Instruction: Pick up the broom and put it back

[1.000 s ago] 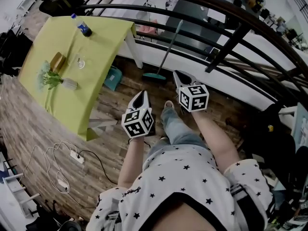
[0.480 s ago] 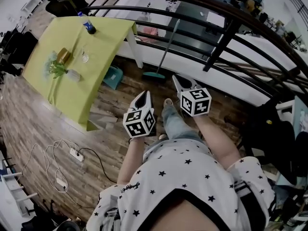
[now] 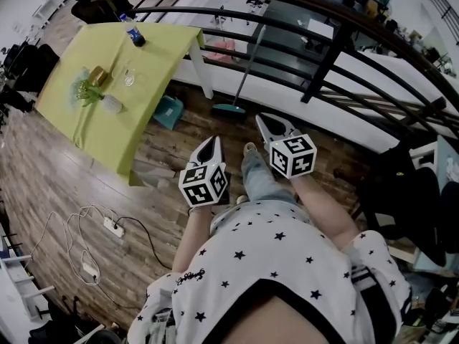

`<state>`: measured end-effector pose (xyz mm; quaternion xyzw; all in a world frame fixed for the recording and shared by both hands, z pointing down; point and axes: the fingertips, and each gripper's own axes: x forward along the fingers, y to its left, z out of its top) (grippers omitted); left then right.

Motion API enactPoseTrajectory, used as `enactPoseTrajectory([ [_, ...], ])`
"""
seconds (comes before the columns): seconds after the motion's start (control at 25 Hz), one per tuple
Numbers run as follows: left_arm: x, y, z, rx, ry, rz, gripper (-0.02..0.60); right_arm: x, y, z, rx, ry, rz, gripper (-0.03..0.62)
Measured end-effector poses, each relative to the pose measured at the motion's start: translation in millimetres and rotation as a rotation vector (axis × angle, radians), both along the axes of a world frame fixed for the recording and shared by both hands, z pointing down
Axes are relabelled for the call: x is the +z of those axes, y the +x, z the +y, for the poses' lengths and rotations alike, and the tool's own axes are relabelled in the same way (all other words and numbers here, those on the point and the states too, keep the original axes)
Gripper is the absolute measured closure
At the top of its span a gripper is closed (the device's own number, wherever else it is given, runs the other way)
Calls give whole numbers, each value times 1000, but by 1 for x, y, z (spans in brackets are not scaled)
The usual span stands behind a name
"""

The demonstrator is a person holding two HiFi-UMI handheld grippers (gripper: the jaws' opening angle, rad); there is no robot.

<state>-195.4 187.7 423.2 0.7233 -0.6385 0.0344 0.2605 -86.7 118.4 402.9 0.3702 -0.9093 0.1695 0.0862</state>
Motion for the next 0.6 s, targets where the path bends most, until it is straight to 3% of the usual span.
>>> enactPoseTrajectory([
  [0.6,-3,3,17,-1,7,-2,569,-7,1,29,-14,26,-3,602],
])
